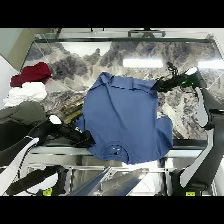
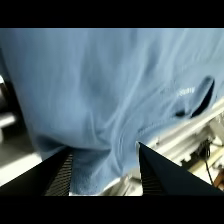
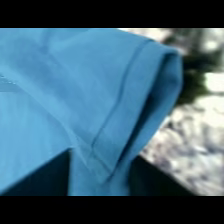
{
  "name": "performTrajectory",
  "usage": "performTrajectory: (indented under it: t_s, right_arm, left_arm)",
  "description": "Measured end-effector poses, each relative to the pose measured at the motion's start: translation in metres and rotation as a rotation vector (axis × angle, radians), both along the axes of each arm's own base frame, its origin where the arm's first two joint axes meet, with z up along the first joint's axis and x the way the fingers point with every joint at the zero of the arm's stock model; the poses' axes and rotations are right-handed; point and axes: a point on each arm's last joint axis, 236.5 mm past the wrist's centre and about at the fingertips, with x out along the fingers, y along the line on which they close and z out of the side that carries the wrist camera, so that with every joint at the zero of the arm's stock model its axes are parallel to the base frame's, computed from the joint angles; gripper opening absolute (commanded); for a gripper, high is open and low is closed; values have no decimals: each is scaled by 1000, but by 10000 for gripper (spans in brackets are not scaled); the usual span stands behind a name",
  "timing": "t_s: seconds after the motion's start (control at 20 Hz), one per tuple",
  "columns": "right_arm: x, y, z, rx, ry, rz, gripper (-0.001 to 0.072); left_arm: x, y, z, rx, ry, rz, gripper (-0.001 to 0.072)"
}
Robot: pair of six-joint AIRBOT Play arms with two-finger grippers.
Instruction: Fold the shirts.
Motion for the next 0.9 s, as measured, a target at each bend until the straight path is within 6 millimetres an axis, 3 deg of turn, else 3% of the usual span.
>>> performTrajectory:
  t_s: [0.05,0.1,0.15,0.35,0.5,0.55,0.7,0.9]
  right_arm:
    - [0,3,-1,3,2,4,30]
    - [0,7,1,20,-1,5,18]
    - [3,12,7,47,-11,0,18]
    - [12,18,22,130,-34,-41,18]
    - [17,12,28,162,-41,-70,18]
    - [18,9,29,167,-43,-78,18]
    - [20,2,31,177,-45,-96,18]
    - [21,0,32,183,-47,-104,18]
  left_arm:
    - [8,1,0,2,-21,16,176]
    - [17,3,2,2,-48,27,51]
    - [26,5,4,1,-76,36,20]
    - [69,16,23,-4,-195,60,26]
    - [81,40,36,52,-229,1,638]
    - [81,49,39,74,-219,-11,697]
    - [71,66,38,111,-163,-13,691]
    - [41,47,16,81,-85,-4,690]
